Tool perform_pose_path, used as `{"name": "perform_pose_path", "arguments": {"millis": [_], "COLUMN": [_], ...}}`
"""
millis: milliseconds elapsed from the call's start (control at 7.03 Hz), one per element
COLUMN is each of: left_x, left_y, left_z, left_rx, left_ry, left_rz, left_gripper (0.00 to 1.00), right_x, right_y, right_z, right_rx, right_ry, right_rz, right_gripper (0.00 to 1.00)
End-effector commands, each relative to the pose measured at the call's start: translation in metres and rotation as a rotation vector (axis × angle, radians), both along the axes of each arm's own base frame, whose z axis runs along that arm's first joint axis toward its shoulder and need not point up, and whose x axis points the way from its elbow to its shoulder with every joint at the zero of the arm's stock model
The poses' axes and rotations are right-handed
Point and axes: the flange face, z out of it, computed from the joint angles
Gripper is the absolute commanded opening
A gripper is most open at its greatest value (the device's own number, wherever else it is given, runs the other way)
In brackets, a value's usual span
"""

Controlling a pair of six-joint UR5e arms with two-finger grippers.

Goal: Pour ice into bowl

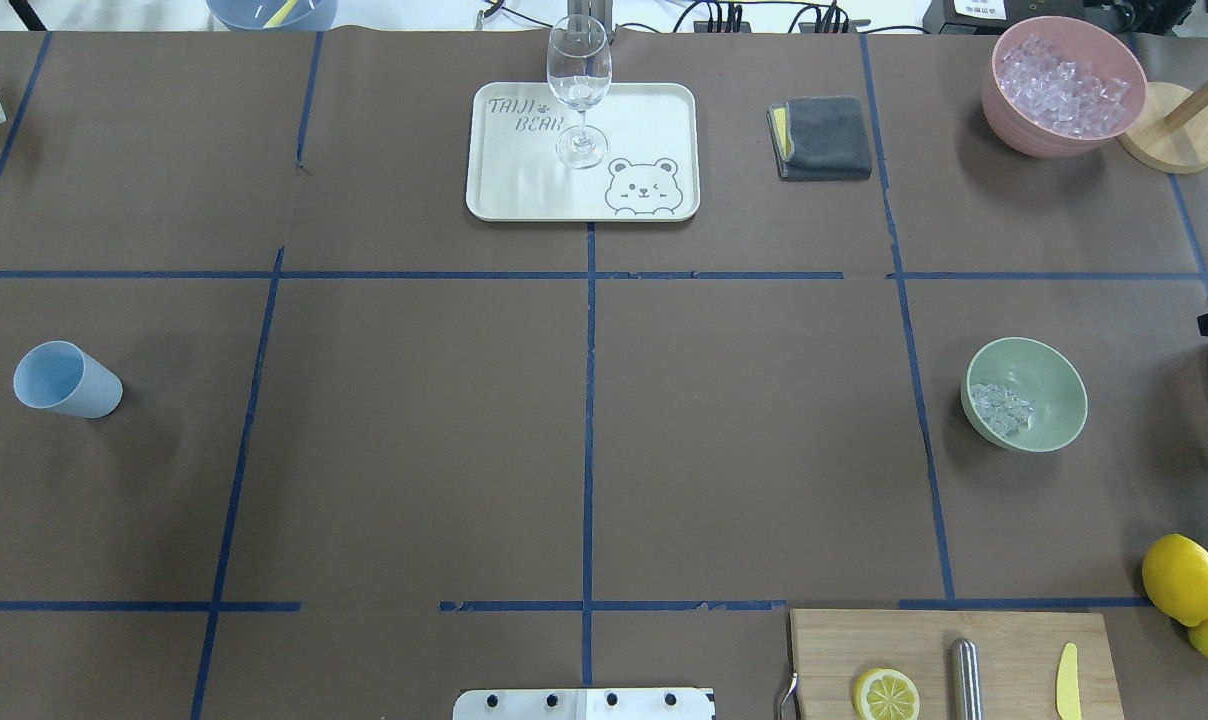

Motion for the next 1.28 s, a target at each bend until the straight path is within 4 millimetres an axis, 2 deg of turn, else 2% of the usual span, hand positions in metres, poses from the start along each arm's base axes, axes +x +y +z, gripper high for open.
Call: {"name": "perform_pose_path", "arguments": {"millis": [0,142,285,427,712,1139], "left_x": [-0.024,-0.028,-0.037,-0.041,-0.043,-0.046], "left_y": [0.002,0.003,-0.004,-0.012,-0.003,-0.002], "left_z": [0.029,0.033,0.033,0.033,0.041,0.037], "left_rx": [-0.008,-0.03,-0.083,-0.134,-0.149,-0.082], "left_ry": [0.039,0.037,0.038,0.062,0.05,0.03], "left_rz": [0.036,0.031,0.011,0.005,0.001,0.062], "left_gripper": [1.0,1.0,1.0,1.0,1.0,1.0], "right_x": [0.053,0.072,0.088,0.098,0.092,0.091], "right_y": [-0.012,-0.01,-0.007,-0.006,-0.032,-0.035], "right_z": [0.012,0.021,0.026,0.026,0.001,-0.002], "right_rx": [0.036,0.054,0.056,0.058,0.057,0.051], "right_ry": [0.065,0.087,0.089,0.09,0.09,0.076], "right_rz": [-0.106,-0.177,-0.216,-0.219,-0.23,-0.227], "right_gripper": [1.0,1.0,1.0,1.0,1.0,1.0]}}
